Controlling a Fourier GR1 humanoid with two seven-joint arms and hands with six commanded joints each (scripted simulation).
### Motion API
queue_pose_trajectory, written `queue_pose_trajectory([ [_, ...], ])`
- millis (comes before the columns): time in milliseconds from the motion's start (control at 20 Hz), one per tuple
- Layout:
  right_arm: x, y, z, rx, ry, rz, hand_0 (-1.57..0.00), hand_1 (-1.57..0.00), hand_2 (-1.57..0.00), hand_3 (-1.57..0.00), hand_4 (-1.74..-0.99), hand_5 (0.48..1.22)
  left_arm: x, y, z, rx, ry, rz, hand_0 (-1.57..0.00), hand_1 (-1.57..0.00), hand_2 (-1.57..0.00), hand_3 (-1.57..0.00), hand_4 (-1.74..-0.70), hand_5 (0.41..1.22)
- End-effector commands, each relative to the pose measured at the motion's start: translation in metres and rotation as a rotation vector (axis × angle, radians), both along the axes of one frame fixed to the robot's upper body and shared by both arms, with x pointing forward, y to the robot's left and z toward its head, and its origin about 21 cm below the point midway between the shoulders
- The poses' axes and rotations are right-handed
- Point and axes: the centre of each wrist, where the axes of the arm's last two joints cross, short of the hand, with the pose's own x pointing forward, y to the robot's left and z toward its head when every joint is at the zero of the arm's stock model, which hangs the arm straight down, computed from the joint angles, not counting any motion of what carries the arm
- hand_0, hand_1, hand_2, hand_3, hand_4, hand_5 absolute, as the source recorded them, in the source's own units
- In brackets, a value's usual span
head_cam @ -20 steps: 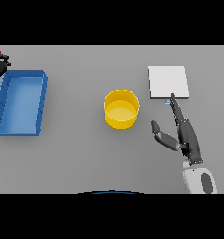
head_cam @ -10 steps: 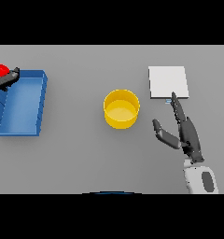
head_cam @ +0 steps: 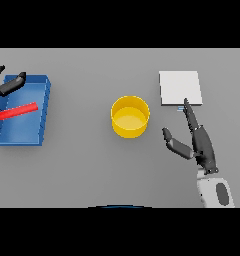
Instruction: Pick up the red beaker and tilt it to pour out 1 green nut into yellow bowl. Pick up the yellow bowl and place it on the metallic measuring scale.
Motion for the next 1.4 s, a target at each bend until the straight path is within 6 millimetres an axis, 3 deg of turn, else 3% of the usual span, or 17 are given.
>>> queue_pose_trajectory([
  [0, 0.002, 0.003, 0.003, -0.009, 0.009, -0.004, 0.0, 0.0, 0.0, 0.0, -1.144, 0.644, 0.0, 0.0, 0.003, -0.002, -0.016, -0.004, -0.08, -0.07, -0.07, -0.07, -0.78, 0.631],
  [200, 0.012, 0.001, 0.016, -0.16, -0.02, 0.1, 0.0, 0.0, 0.0, 0.0, -1.08, 0.662, -0.001, -0.008, 0.0, -0.074, -0.099, -0.037, -0.03, -0.03, -0.03, -0.03, -0.79, 0.652],
  [450, 0.042, 0.007, 0.037, -0.57, -0.049, 0.258, 0.0, 0.0, 0.0, 0.0, -1.132, 0.631, -0.004, -0.018, -0.005, -0.108, -0.092, -0.042, -0.01, -0.01, -0.01, -0.01, -0.8, 0.678],
  [750, 0.069, 0.032, 0.057, -0.936, -0.168, 0.513, 0.0, 0.0, 0.0, 0.0, -1.162, 0.637, -0.005, -0.012, 0.001, -0.111, -0.087, -0.042, 0.0, 0.0, 0.0, 0.0, -0.81, 0.689],
  [1350, 0.109, 0.076, 0.048, -1.243, -0.122, 0.808, 0.0, 0.0, 0.0, 0.0, -1.159, 0.663, -0.008, -0.005, -0.003, -0.11, -0.08, -0.037, 0.0, 0.0, 0.0, 0.0, -0.81, 0.701],
])
